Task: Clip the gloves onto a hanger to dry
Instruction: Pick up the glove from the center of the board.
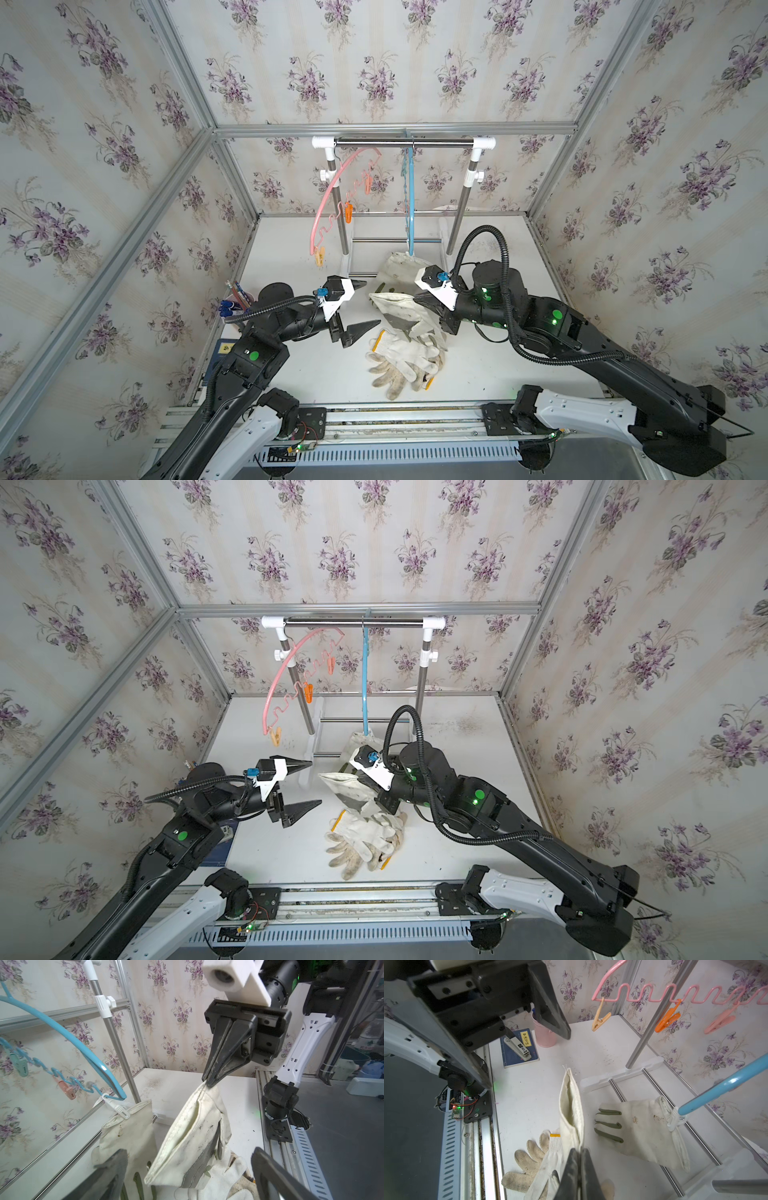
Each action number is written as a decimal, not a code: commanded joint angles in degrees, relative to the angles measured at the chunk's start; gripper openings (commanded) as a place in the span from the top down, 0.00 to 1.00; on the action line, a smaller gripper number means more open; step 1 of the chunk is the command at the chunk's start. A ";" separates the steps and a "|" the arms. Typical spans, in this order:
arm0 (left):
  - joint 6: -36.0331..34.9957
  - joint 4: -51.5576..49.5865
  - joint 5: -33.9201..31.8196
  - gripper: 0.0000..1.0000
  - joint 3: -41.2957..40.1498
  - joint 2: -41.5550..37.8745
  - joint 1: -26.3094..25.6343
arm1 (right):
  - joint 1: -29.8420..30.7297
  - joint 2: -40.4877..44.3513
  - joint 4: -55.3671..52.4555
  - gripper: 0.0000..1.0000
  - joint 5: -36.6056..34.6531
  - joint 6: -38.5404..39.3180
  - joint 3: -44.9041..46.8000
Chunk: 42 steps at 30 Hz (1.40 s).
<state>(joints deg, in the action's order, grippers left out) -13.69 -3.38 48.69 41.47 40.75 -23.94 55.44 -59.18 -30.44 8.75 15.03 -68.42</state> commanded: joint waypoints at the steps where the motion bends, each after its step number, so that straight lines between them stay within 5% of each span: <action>1: 2.24 8.61 3.92 0.13 -0.79 1.48 0.05 | -0.29 0.92 0.29 1.00 1.76 2.52 -0.90; 15: 7.17 21.18 1.97 0.20 -3.39 8.71 1.37 | -0.46 1.65 -1.22 1.00 2.68 4.05 -4.25; 27: 12.50 26.99 8.22 0.55 -4.76 11.45 1.36 | -0.42 2.50 1.45 1.00 0.00 4.92 -3.38; 36: 14.90 28.97 8.72 0.55 -6.49 10.18 1.36 | -0.42 1.28 2.33 1.00 -0.27 5.05 -3.11; 42: 16.50 31.79 7.51 0.93 -7.47 9.70 1.27 | -0.42 0.49 3.10 1.00 0.10 4.75 -3.16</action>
<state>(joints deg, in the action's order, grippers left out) 1.34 24.40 56.71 34.24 50.68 -22.63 54.98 -58.50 -29.69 8.58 19.49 -71.42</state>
